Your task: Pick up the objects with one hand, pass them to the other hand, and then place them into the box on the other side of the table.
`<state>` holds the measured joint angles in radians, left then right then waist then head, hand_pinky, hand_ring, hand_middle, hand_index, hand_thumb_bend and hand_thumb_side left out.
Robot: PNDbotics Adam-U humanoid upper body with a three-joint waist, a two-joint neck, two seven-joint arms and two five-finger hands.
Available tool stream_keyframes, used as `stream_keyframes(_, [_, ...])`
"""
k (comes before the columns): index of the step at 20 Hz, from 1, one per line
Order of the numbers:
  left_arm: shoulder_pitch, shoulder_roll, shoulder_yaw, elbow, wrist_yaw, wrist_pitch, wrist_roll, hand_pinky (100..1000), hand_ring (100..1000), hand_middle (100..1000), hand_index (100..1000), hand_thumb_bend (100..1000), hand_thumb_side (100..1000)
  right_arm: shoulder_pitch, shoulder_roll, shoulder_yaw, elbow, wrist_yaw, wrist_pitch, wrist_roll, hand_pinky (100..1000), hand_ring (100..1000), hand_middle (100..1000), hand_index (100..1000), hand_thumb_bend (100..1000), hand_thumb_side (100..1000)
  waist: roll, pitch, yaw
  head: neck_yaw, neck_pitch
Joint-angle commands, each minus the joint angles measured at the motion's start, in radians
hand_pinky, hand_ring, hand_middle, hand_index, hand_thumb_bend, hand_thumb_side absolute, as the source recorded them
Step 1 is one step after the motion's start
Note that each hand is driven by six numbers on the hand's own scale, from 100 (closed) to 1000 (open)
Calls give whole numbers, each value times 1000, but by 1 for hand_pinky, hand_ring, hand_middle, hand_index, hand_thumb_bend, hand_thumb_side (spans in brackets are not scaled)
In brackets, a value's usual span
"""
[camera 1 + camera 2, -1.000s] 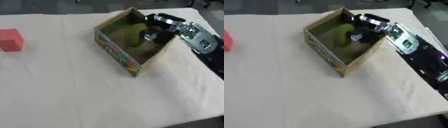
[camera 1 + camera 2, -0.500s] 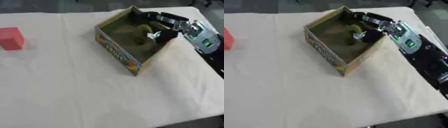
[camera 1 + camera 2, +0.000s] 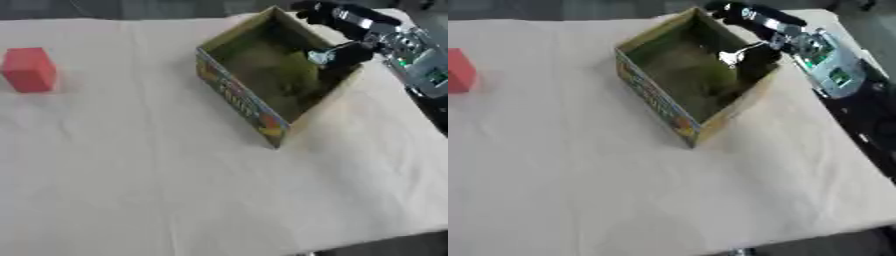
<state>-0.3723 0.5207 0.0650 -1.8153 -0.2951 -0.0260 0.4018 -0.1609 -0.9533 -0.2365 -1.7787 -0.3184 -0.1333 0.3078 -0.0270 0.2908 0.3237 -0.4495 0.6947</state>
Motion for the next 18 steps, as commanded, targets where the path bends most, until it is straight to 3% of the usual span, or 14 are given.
stream_keyframes(1, [-34,73,20,-1,-14,-3,14,612,600,586,665,357,690,34,2,-64,-180,-239,38,-65,1000,1000,1000,1000,100,546,9,-23,-5,48,12])
stream_keyframes(4, [-73,128,13,24,-19,-12,-5,619,606,592,677,375,665,78,15,-97,-217,-418,-10,-35,1000,1000,1000,1000,100,548,14,-32,-21,81,12])
stream_keyframes(7, [-120,177,-1,57,-18,-25,-38,619,607,593,682,381,642,117,29,-123,-221,-521,-65,5,1000,1000,1000,1000,100,550,20,-42,-39,106,9])
stream_keyframes(10, [-171,229,-18,106,12,-28,-92,623,608,595,687,375,625,154,49,-131,-221,-556,-99,29,1000,1000,1000,1000,100,545,26,-51,-55,125,9])
stream_keyframes(14, [-236,282,-38,203,51,-37,-262,647,621,607,700,296,718,166,86,-116,-221,-584,-61,33,1000,1000,1000,1000,100,568,36,-60,-72,171,12])
stream_keyframes(18, [-300,320,-42,322,47,-43,-442,664,644,630,731,271,753,163,114,-109,-221,-570,-38,66,1000,1000,1000,1000,100,562,38,-59,-82,235,25])
